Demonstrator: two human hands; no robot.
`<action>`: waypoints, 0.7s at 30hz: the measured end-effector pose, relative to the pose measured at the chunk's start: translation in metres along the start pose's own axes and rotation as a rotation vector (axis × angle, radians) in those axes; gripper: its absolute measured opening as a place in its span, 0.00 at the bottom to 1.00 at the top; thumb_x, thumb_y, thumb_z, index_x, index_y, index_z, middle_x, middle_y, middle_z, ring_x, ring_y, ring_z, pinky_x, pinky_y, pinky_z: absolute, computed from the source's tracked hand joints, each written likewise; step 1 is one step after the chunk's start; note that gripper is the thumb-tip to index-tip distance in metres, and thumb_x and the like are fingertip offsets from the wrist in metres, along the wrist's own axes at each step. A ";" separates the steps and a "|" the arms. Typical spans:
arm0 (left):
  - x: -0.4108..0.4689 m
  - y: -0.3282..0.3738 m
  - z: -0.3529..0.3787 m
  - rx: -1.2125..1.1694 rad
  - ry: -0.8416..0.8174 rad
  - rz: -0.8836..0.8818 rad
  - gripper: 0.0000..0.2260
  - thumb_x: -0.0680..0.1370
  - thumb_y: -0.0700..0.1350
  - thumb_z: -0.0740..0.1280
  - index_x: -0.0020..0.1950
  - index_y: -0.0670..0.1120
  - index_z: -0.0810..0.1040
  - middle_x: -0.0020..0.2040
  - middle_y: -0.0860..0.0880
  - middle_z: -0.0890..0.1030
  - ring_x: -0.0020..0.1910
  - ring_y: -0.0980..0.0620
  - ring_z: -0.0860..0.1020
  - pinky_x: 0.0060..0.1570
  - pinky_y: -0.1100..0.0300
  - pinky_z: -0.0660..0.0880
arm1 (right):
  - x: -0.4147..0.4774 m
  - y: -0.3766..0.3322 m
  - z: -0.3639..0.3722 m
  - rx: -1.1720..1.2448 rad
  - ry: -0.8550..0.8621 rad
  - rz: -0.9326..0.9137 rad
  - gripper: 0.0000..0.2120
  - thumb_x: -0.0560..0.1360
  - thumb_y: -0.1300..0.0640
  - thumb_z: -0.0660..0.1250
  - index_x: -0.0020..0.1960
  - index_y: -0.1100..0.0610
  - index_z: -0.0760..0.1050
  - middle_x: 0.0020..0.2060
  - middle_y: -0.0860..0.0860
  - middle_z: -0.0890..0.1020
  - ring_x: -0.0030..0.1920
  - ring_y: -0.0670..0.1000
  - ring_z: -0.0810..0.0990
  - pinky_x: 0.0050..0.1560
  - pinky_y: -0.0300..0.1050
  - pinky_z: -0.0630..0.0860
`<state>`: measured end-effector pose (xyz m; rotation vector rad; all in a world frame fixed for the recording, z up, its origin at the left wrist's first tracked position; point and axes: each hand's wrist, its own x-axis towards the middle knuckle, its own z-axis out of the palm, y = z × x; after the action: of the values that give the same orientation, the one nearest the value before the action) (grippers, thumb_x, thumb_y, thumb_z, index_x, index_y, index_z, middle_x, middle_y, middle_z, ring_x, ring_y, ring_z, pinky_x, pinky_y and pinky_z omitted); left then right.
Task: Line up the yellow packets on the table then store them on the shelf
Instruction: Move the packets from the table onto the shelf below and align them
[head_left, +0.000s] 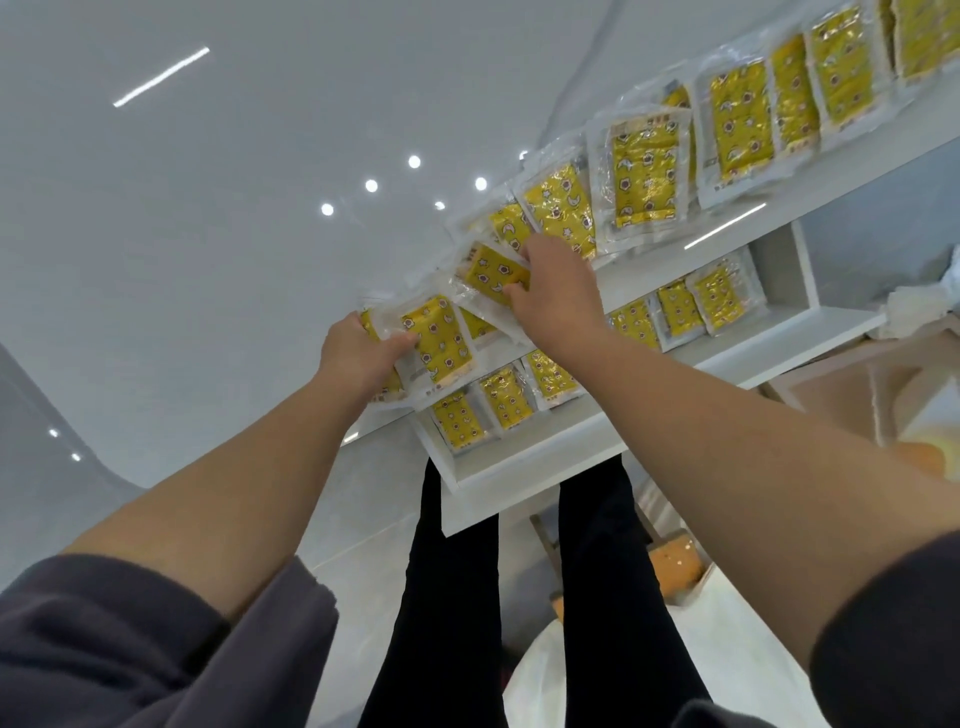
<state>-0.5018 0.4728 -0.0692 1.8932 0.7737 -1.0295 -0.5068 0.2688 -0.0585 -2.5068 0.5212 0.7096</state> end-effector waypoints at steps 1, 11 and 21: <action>-0.003 0.000 0.001 0.049 -0.018 0.017 0.14 0.73 0.47 0.74 0.56 0.46 0.76 0.51 0.49 0.80 0.49 0.48 0.79 0.46 0.54 0.77 | -0.002 0.001 -0.001 0.005 0.009 -0.004 0.06 0.77 0.57 0.67 0.49 0.54 0.69 0.47 0.50 0.74 0.51 0.55 0.75 0.54 0.49 0.70; -0.027 -0.012 0.026 -0.148 0.041 -0.019 0.13 0.73 0.44 0.74 0.56 0.48 0.78 0.49 0.49 0.82 0.47 0.49 0.82 0.48 0.55 0.78 | 0.019 0.009 -0.012 0.131 -0.075 -0.016 0.09 0.77 0.56 0.67 0.46 0.53 0.66 0.38 0.46 0.72 0.41 0.50 0.72 0.40 0.44 0.68; -0.062 -0.066 0.076 -0.064 -0.218 -0.156 0.07 0.72 0.39 0.74 0.47 0.48 0.81 0.47 0.45 0.85 0.44 0.47 0.83 0.46 0.54 0.79 | -0.038 0.133 -0.047 0.519 -0.623 0.099 0.12 0.74 0.58 0.71 0.56 0.56 0.75 0.50 0.54 0.82 0.51 0.54 0.82 0.54 0.54 0.80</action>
<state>-0.6120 0.4291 -0.0640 1.6531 0.8254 -1.2693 -0.5818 0.1442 -0.0474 -1.6768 0.5128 1.1603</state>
